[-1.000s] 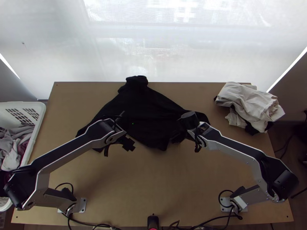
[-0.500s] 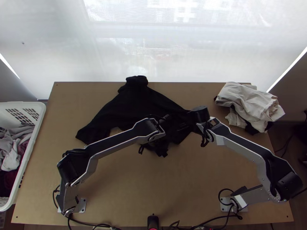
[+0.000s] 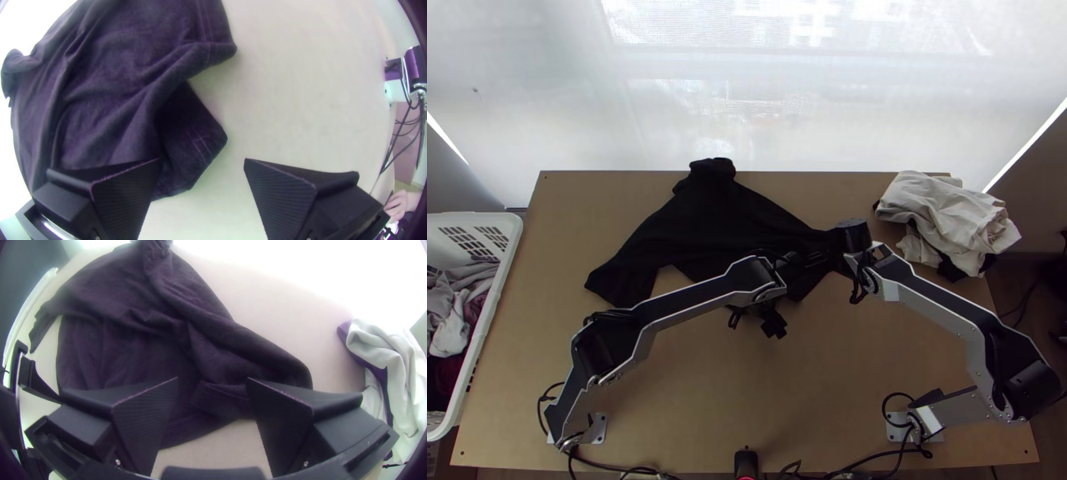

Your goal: Fold the t-shirt

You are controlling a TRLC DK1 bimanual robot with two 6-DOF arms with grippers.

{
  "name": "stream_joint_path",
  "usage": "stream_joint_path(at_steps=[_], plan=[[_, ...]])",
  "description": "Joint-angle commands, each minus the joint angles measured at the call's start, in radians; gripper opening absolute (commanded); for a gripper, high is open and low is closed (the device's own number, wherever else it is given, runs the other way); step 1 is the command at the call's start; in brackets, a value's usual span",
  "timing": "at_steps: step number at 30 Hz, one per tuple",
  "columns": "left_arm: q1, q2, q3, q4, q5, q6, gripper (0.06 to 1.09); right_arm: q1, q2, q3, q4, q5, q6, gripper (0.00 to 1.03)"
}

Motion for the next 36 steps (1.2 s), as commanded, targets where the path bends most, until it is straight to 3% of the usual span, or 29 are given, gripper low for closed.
stream_joint_path(at_steps=[1,3,7,11,23,36], plan=[[0.008,0.047,0.006,0.065,-0.041,-0.027,0.94,-0.004,-0.019,-0.01,0.0,-0.001,-0.003,0.7],[0.023,0.056,0.006,0.084,-0.046,-0.027,0.88,-0.004,-0.028,-0.014,0.0,-0.001,-0.001,0.7],[0.048,0.062,0.011,0.114,-0.046,-0.007,0.39,-0.004,-0.045,-0.028,0.0,-0.001,0.0,0.7],[0.071,0.055,0.011,0.101,-0.06,0.013,0.09,-0.01,-0.062,-0.037,0.0,-0.001,0.0,0.7],[0.217,-0.298,-0.054,-0.202,-0.055,0.028,0.09,-0.022,-0.092,-0.002,-0.001,-0.001,-0.01,0.7],[0.534,-0.697,-0.297,-0.424,-0.05,0.163,0.09,0.012,-0.1,0.059,-0.01,-0.001,-0.024,0.7]])
